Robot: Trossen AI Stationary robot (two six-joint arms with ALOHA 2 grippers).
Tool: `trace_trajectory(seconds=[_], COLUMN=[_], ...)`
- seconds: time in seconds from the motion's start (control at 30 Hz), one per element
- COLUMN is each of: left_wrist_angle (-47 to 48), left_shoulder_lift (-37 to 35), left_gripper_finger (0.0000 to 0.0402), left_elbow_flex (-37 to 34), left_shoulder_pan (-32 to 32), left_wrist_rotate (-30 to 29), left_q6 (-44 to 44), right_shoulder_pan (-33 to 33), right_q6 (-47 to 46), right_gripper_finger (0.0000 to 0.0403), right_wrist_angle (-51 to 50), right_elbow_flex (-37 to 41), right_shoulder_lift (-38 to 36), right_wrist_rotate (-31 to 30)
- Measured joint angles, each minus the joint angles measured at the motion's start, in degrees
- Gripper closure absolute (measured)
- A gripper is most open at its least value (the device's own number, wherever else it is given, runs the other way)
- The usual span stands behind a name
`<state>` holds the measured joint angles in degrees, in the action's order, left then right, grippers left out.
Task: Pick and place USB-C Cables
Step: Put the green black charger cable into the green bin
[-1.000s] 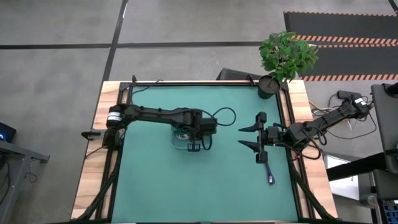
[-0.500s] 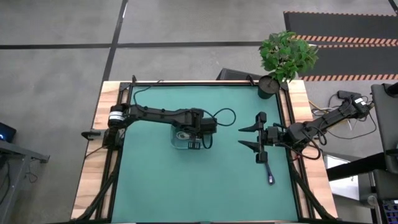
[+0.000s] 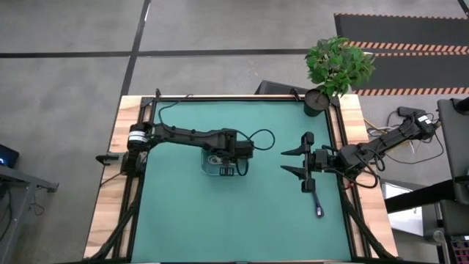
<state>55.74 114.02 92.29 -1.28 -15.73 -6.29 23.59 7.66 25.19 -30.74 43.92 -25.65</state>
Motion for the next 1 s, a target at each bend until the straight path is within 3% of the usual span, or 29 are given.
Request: trace_trajectory(seconds=[1.0], left_wrist_angle=[-10.9], left_shoulder_lift=[0.0], left_gripper_finger=[0.0376], left_elbow_flex=[-9.0], left_shoulder_pan=[-0.8], left_wrist_rotate=[-2.2], left_q6=[3.0], right_shoulder_pan=[0.0], right_q6=[-0.1], right_gripper_finger=[0.0213], right_wrist_angle=[-0.1], right_elbow_flex=[0.0], right_shoulder_lift=[0.0], right_wrist_rotate=[0.0])
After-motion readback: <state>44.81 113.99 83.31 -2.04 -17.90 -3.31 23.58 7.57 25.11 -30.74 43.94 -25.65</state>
